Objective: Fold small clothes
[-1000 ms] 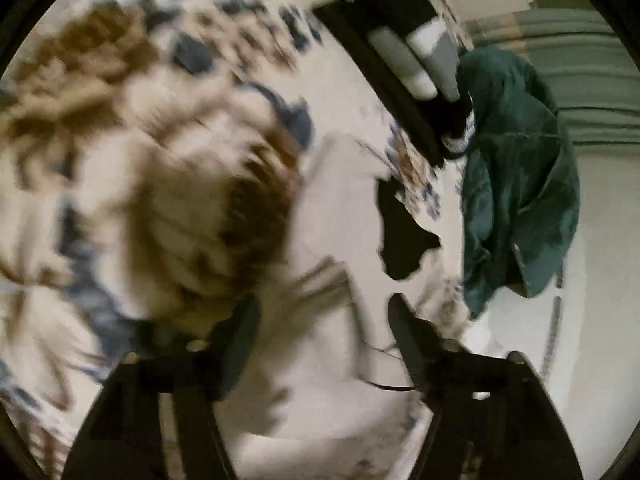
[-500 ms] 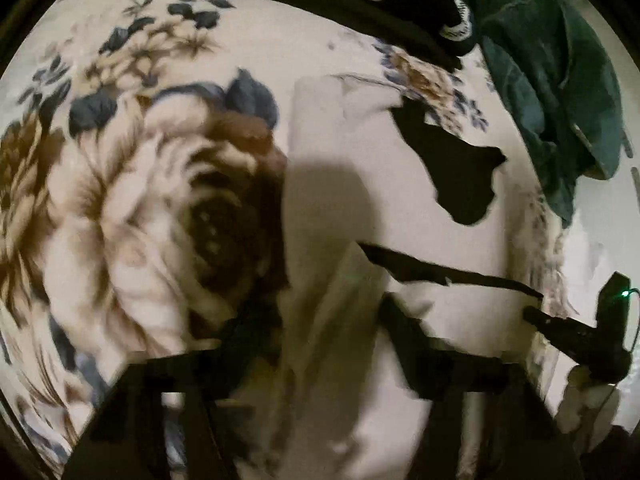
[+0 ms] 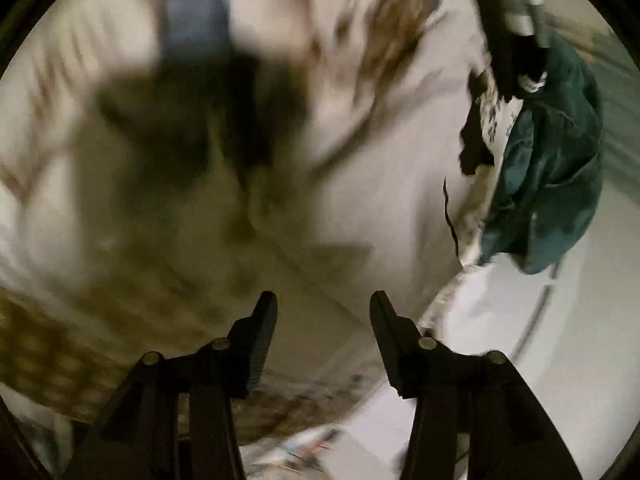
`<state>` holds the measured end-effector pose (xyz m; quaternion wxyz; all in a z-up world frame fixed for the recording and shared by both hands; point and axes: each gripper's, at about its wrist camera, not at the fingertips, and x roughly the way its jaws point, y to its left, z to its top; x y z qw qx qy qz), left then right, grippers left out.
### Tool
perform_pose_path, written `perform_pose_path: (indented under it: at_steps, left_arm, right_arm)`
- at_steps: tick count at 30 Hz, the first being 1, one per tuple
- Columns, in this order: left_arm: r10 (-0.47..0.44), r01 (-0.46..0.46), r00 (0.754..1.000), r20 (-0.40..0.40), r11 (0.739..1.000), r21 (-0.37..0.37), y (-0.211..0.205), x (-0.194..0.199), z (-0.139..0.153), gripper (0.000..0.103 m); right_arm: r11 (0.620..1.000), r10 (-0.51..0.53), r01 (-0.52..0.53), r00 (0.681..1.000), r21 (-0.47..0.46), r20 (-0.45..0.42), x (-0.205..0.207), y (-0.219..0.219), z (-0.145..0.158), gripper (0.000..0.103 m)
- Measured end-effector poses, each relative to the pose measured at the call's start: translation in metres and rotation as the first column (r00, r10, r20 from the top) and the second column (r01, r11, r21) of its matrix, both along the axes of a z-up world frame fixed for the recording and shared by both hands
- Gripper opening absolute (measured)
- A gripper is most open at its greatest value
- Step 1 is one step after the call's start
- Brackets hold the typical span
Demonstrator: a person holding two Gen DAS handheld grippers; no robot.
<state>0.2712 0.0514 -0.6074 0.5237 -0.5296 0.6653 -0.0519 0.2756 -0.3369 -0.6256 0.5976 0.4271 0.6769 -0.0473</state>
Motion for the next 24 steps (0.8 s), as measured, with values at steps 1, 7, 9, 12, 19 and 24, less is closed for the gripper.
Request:
perform_pose_path:
  at_steps: [1,7,9,12,19,24]
  left_arm:
    - [0.027,-0.027,1.000,0.000,0.999,-0.034,-0.013,0.000,-0.013,0.045]
    - [0.193,-0.198,0.976,0.099,0.980,0.039,-0.004,0.010,-0.012,0.012]
    - [0.179,-0.194,0.973,0.148,0.977,0.092,0.012,0.013,0.005,0.012]
    - [0.175,-0.211,0.964,0.202,0.962,0.174,0.043,0.019,0.025,0.012]
    - [0.146,-0.186,0.978,0.149,0.932,0.311,0.090,0.023,0.024,0.031]
    - [-0.121,0.022,0.965,0.233,0.922,0.387,0.052,0.070,0.041,0.060]
  right_arm:
    - [0.999,-0.025,0.025,1.000,0.040,-0.008,-0.007,0.005,-0.010,0.054]
    - [0.944,-0.314,0.307,0.949,0.122,0.038,-0.026,0.007,-0.052,0.016]
    - [0.933,-0.346,0.341,0.937,0.112,0.034,-0.030,0.005,-0.053,0.012]
    - [0.955,-0.296,0.293,0.954,0.053,0.054,-0.029,0.006,-0.046,0.009]
    - [0.987,-0.160,0.160,0.986,0.004,0.037,-0.019,-0.003,-0.031,0.027]
    - [0.983,0.020,0.000,0.994,-0.186,0.109,-0.001,-0.013,0.015,0.056]
